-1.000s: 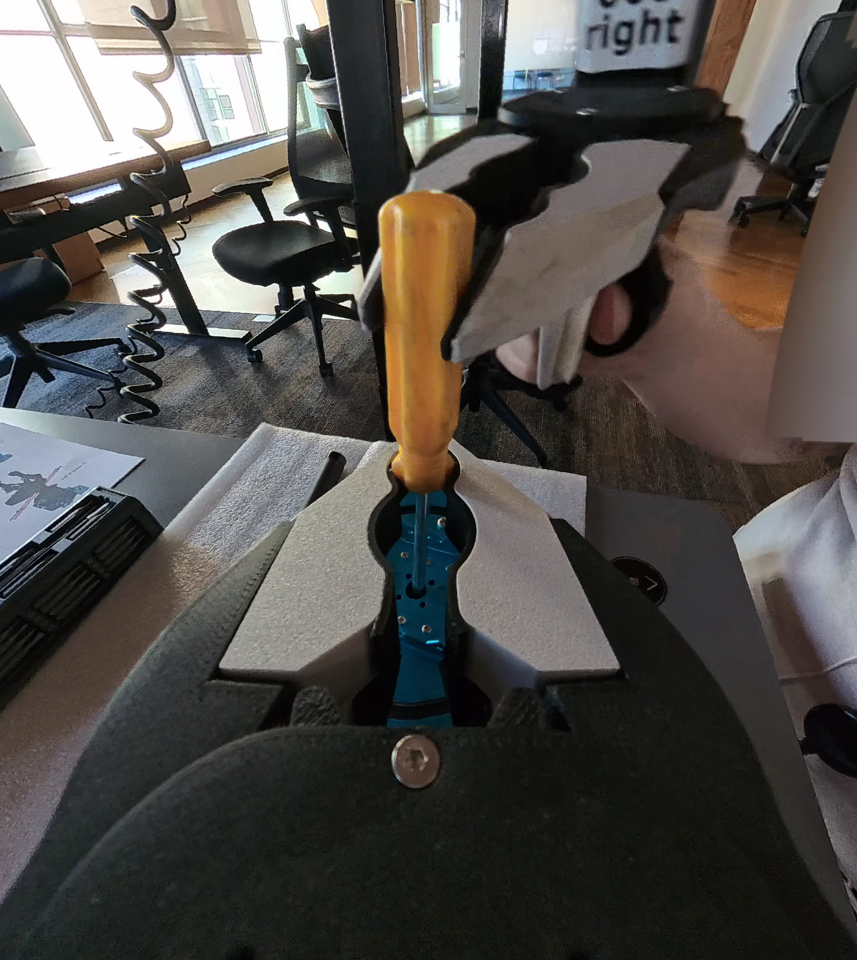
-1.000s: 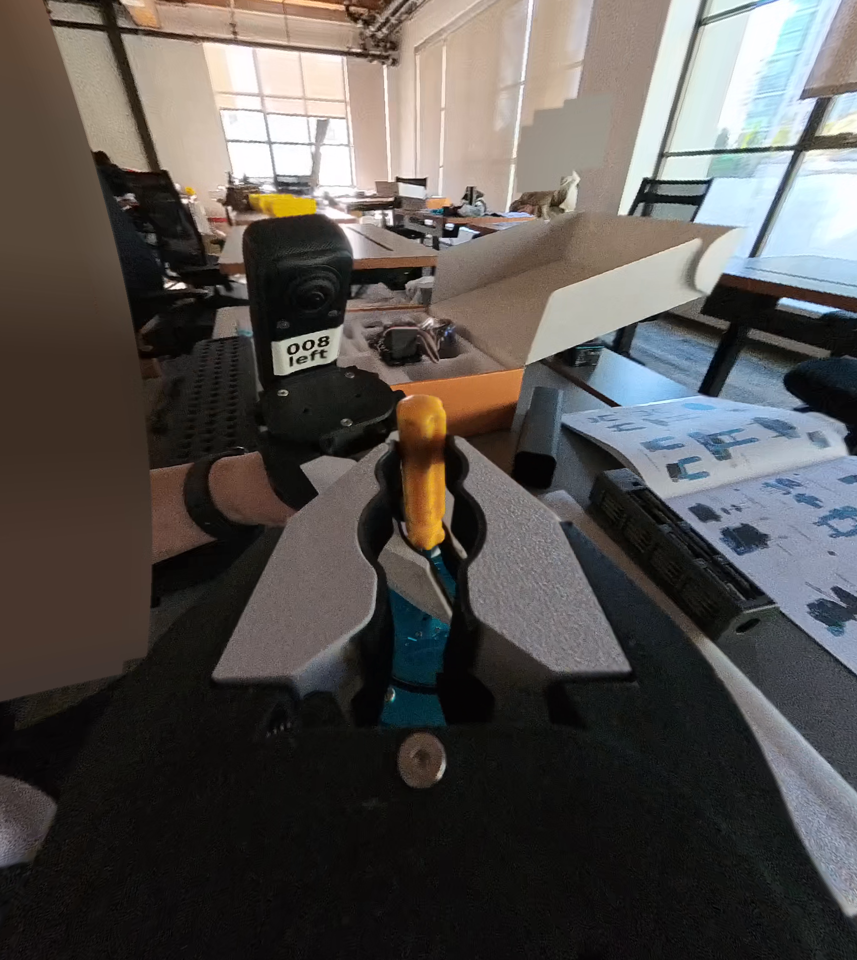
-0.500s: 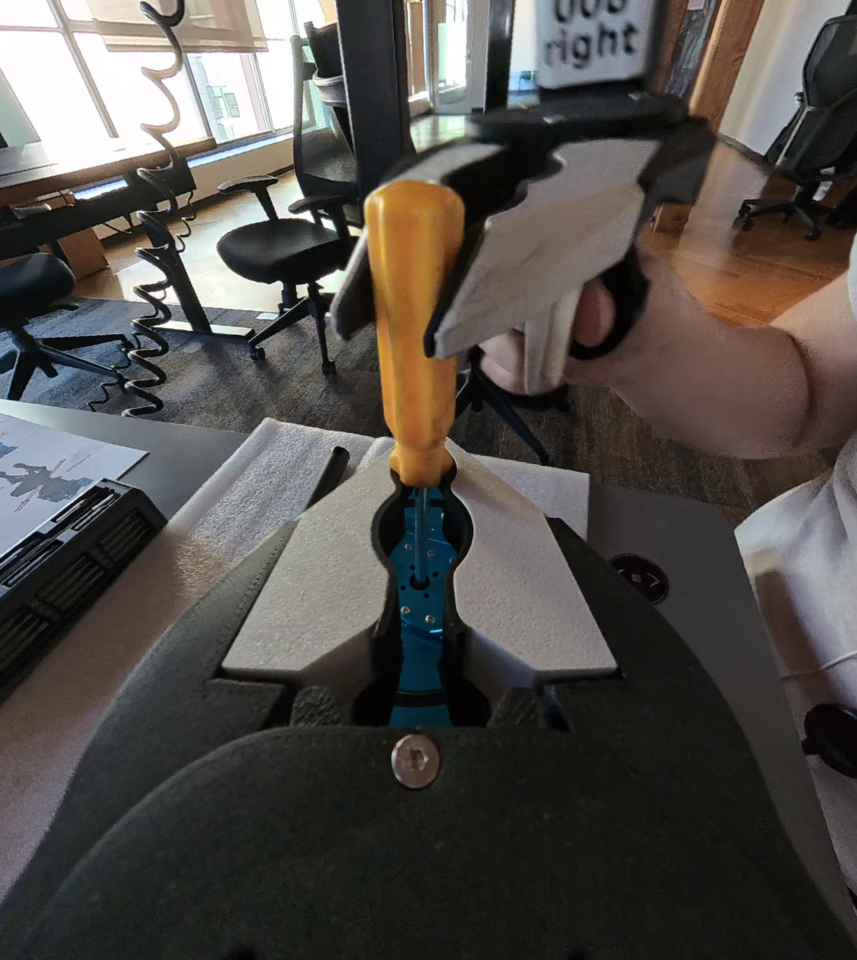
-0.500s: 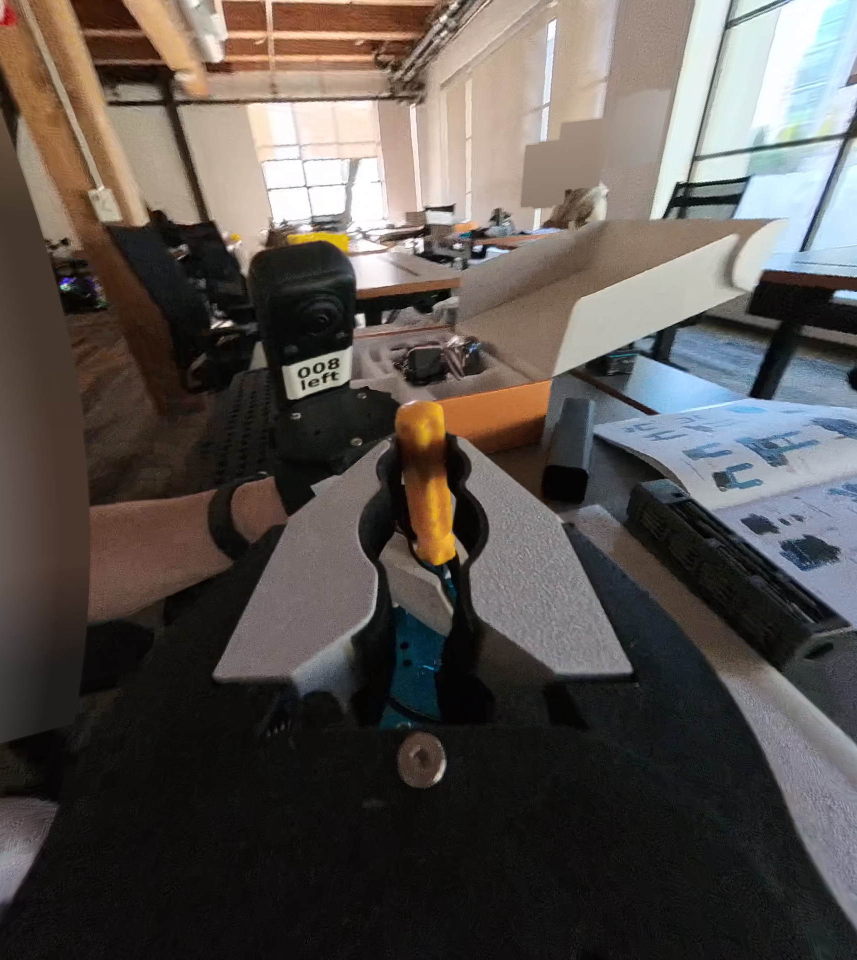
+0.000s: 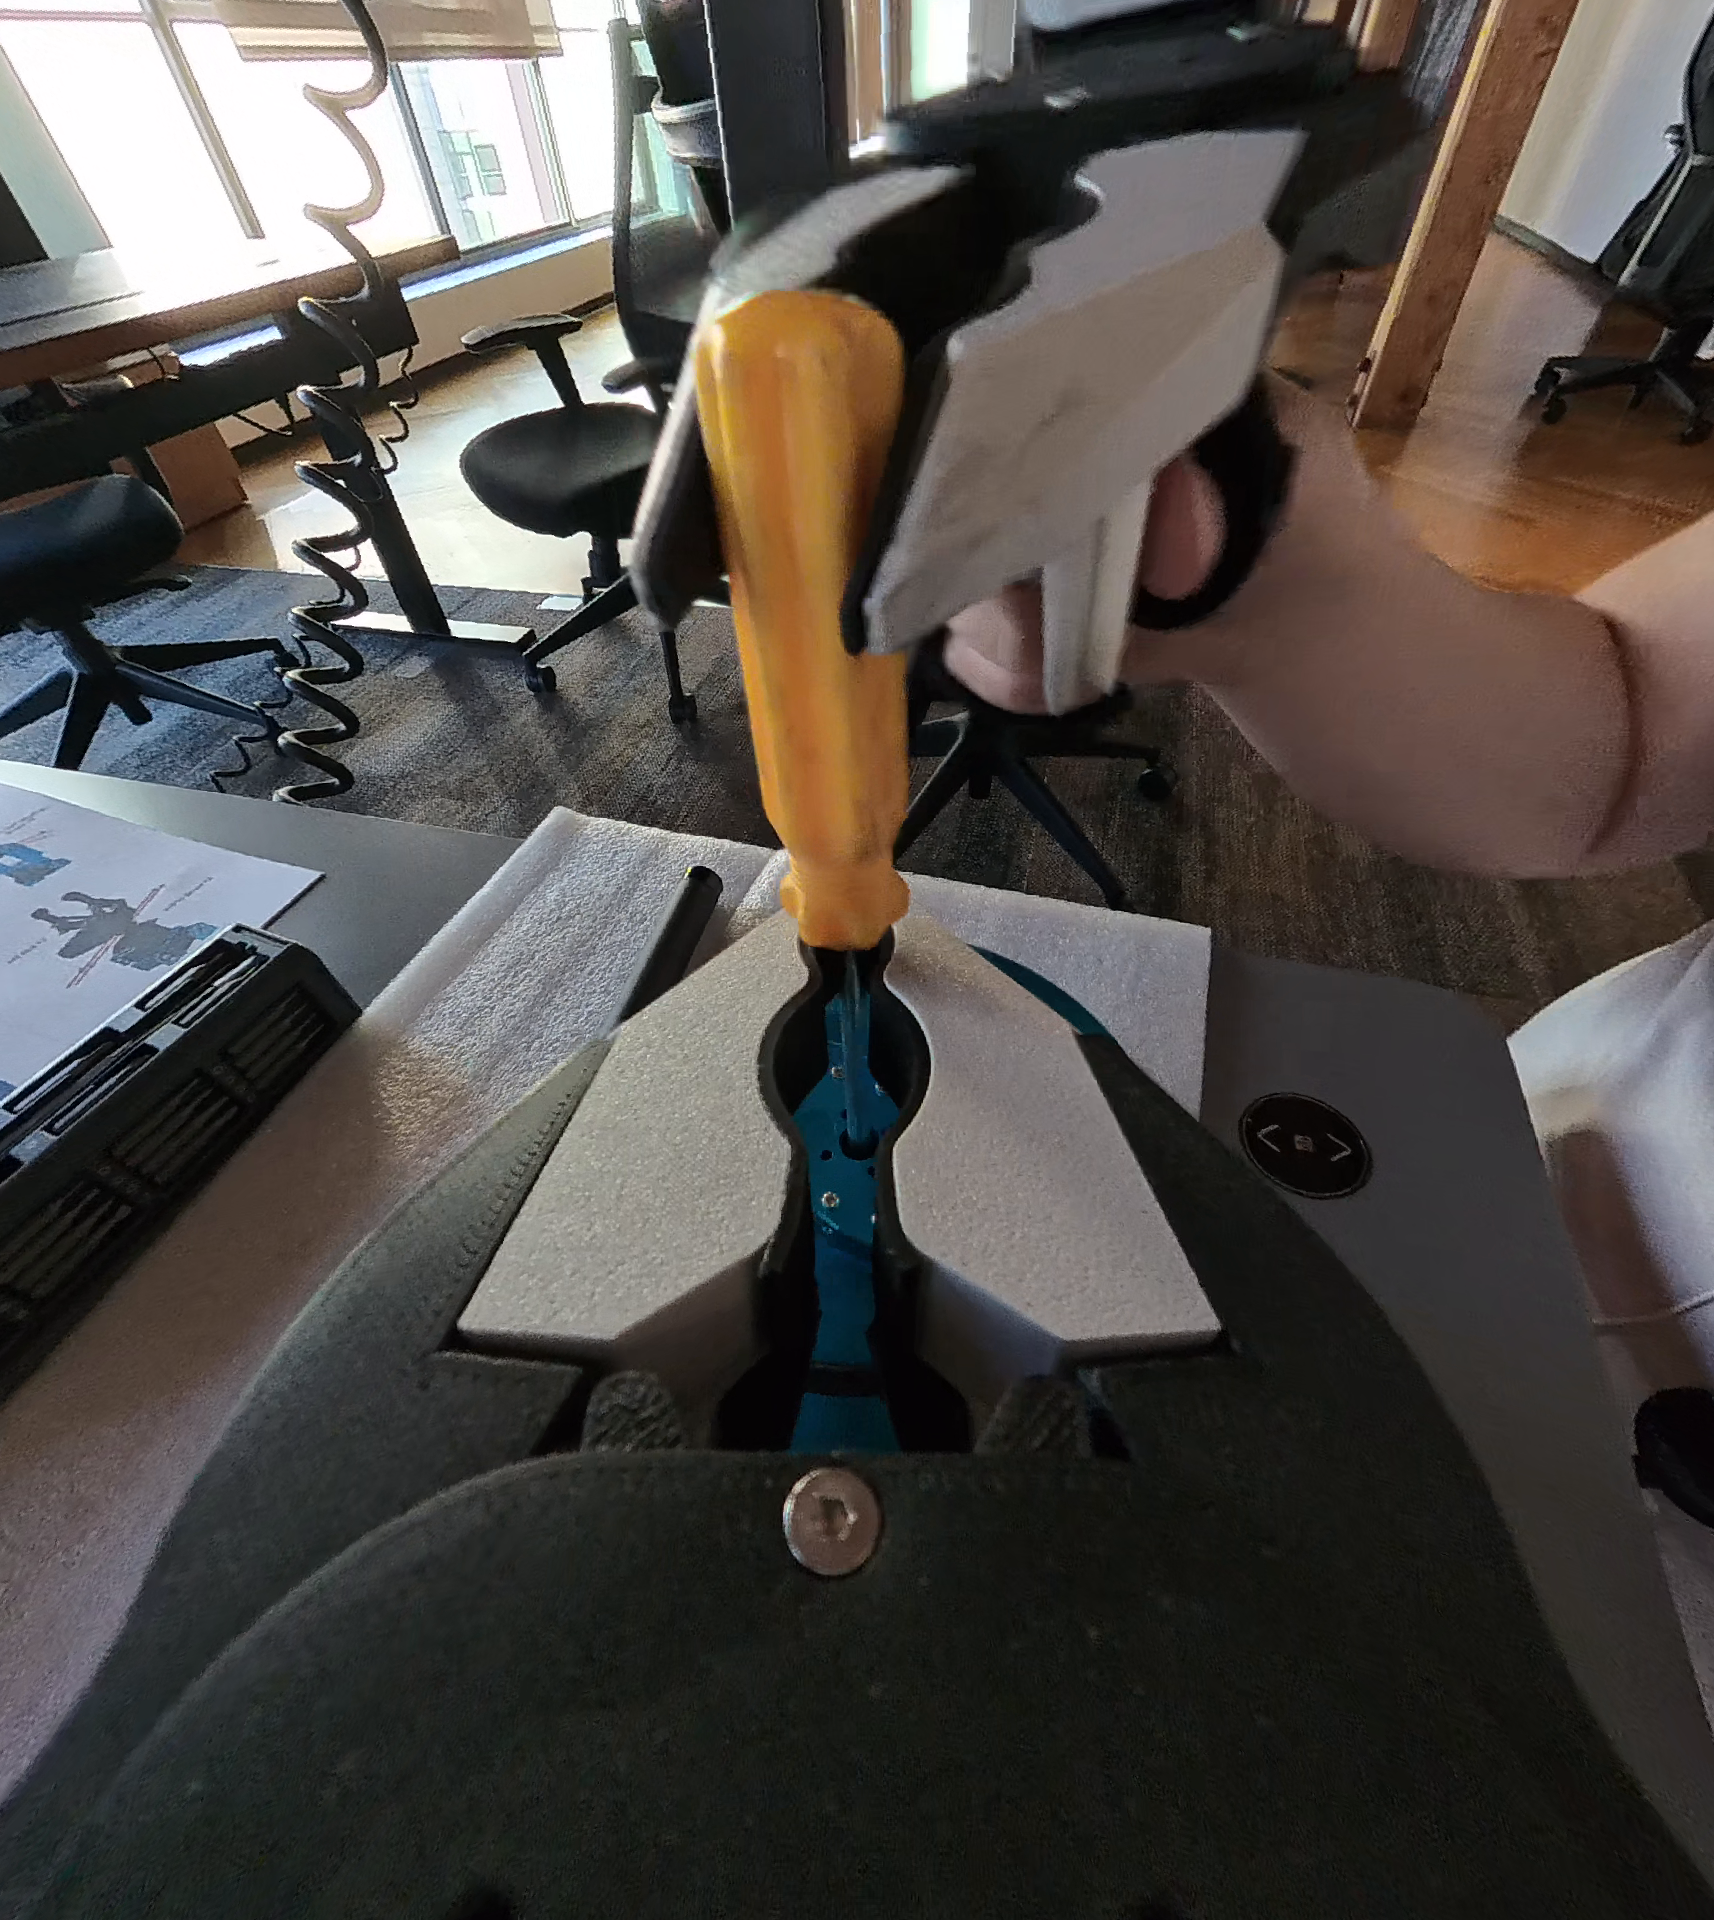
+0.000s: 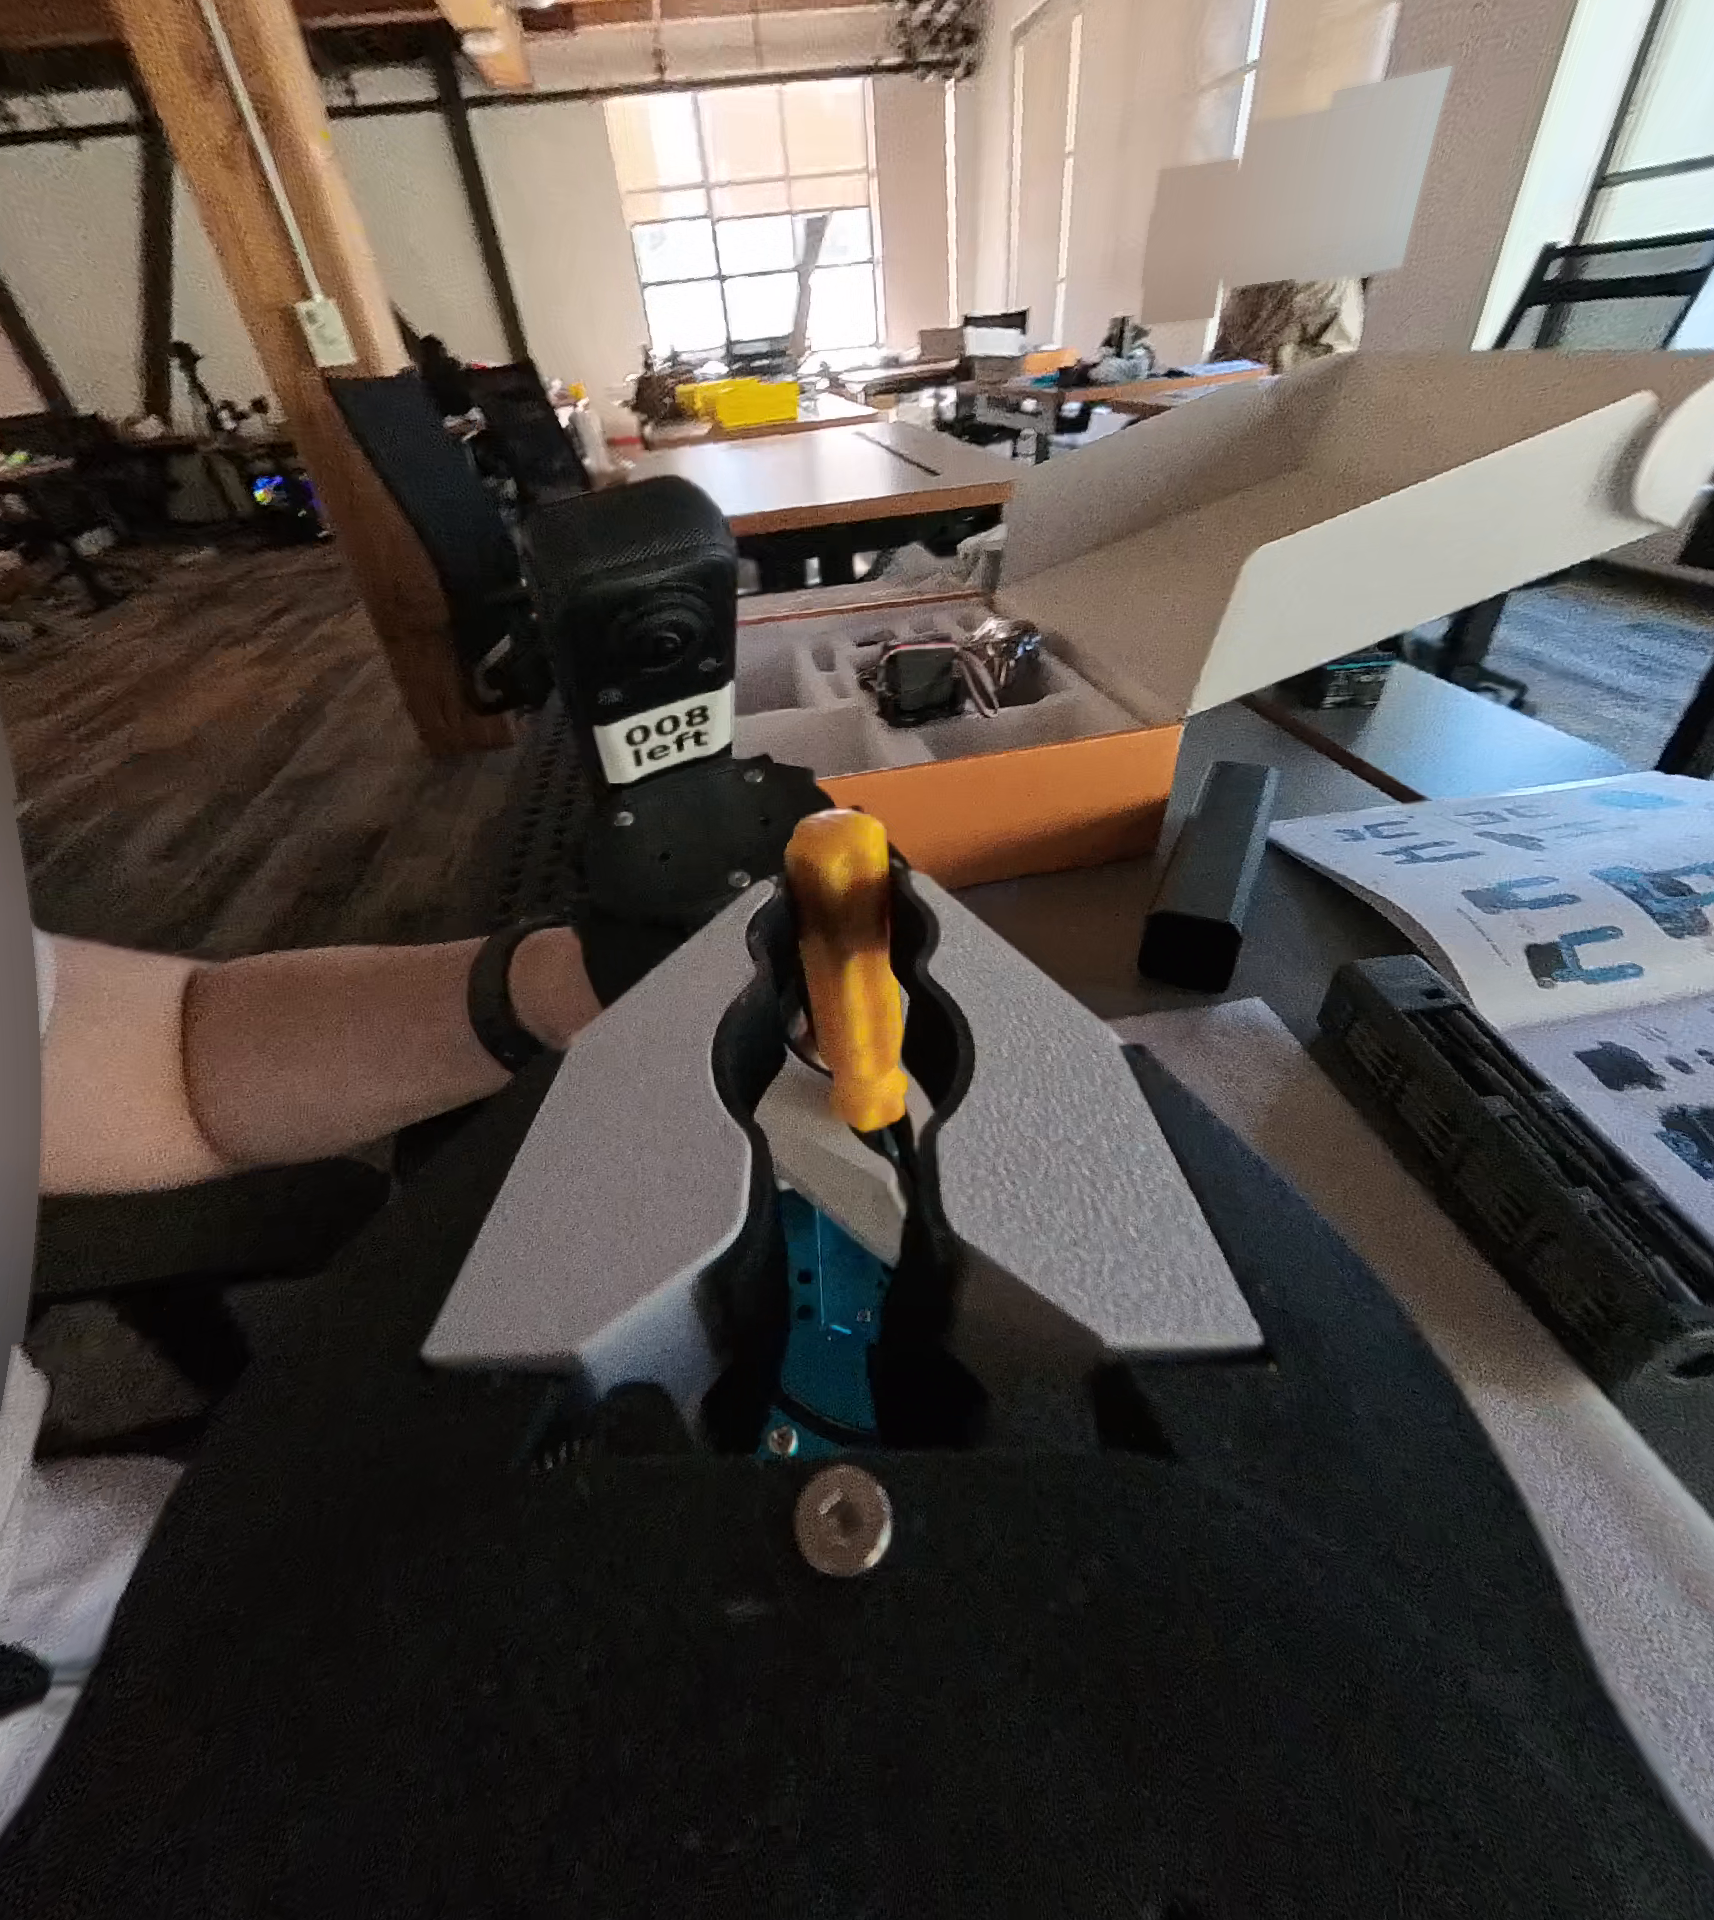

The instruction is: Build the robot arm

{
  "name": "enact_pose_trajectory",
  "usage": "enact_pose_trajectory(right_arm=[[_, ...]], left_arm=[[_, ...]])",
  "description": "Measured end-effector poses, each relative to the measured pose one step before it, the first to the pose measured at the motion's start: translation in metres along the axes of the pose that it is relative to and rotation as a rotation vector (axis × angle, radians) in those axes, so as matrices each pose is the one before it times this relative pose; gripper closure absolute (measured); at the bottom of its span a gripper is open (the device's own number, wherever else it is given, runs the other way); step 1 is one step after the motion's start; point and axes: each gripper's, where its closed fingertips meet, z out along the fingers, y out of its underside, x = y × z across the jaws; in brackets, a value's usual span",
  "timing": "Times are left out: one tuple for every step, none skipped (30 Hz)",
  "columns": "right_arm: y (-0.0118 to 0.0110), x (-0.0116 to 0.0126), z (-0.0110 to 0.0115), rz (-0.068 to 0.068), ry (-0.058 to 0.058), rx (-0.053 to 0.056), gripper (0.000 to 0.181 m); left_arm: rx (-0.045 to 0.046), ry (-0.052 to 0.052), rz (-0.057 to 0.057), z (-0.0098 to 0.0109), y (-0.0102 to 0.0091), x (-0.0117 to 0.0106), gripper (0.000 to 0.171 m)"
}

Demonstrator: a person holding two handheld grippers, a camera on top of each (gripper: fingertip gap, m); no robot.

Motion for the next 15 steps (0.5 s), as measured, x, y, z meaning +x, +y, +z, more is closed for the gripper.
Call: enact_pose_trajectory(right_arm=[[0.00002, -0.00003, 0.00011, 0.0049, 0.0678, 0.0251, 0.164], [-0.00016, -0.00044, -0.00044, -0.0099, 0.0586, 0.0165, 0.164], [0.00004, -0.00232, -0.00017, -0.0329, 0.026, 0.0021, 0.164], [-0.00011, -0.00093, -0.00033, -0.0442, 0.0026, -0.0115, 0.165], [-0.00052, 0.00181, -0.00022, -0.0427, -0.0128, -0.0207, 0.165], [0.00017, 0.0022, -0.00002, -0.037, -0.0362, -0.0303, 0.165], [-0.00213, 0.00409, -0.00046, -0.0147, -0.0353, -0.0191, 0.153], [-0.0051, 0.00152, -0.00137, 0.0034, -0.0518, 0.0006, 0.15], [-0.00497, -0.00552, -0.00262, 0.0019, -0.0899, 0.0041, 0.166], [-0.00076, -0.00174, -0.00122, 0.0124, -0.0501, -0.0137, 0.166], [0.00241, 0.00575, -0.00073, 0.0153, 0.019, -0.0267, 0.166], [0.00023, 0.00118, -0.00044, 0.0031, 0.0134, -0.0037, 0.165], [0.00015, -0.0019, 0.00022, 0.0054, 0.0087, 0.005, 0.165], [-0.00001, 0.00129, -0.00032, 0.0118, 0.0376, 0.0118, 0.165], [0.00056, 0.00062, -0.00061, 0.0015, 0.0381, 0.0128, 0.165]], left_arm=[[-0.00797, 0.0011, 0.0017, 0.00002, 0.00166, 0.00048, 0.171], [-0.01497, 0.0027, 0.0044, 0.00087, 0.00299, 0.00073, 0.171], [-0.00867, 0.0051, 0.0035, 0.00102, 0.00176, 0.00105, 0.171], [-0.00053, 0.0052, 0.0005, 0.00048, 0.00032, 0.00098, 0.171], [-0.00102, -0.0006, 0.0008, 0.00034, 0.00053, 0.00001, 0.171], [0.00037, -0.0007, -0.0008, -0.00015, 0.00012, -0.00024, 0.171], [0.00086, 0.0021, -0.0041, -0.00025, -0.00009, -0.00013, 0.171], [0.00144, 0.0005, -0.0038, -0.00017, -0.0003, -0.0003, 0.171], [0.00177, -0.0013, -0.0005, -0.00003, -0.0005, -0.00038, 0.171], [0.00552, -0.0011, 0.0008, -0.00054, -0.00145, -0.00009, 0.171], [0.01362, 0.0008, -0.0013, -0.00091, -0.00274, 0.00017, 0.171], [0.01625, 0.0015, -0.0036, -0.00115, -0.00281, 0.00025, 0.171], [0.01612, 0.0112, -0.0036, -0.00124, -0.00261, 0.00178, 0.171], [0.01736, 0.0232, -0.0084, -0.00124, -0.00302, 0.00367, 0.165], [0.00445, 0.0171, -0.0086, -0.00082, -0.00101, 0.00276, 0.155]])
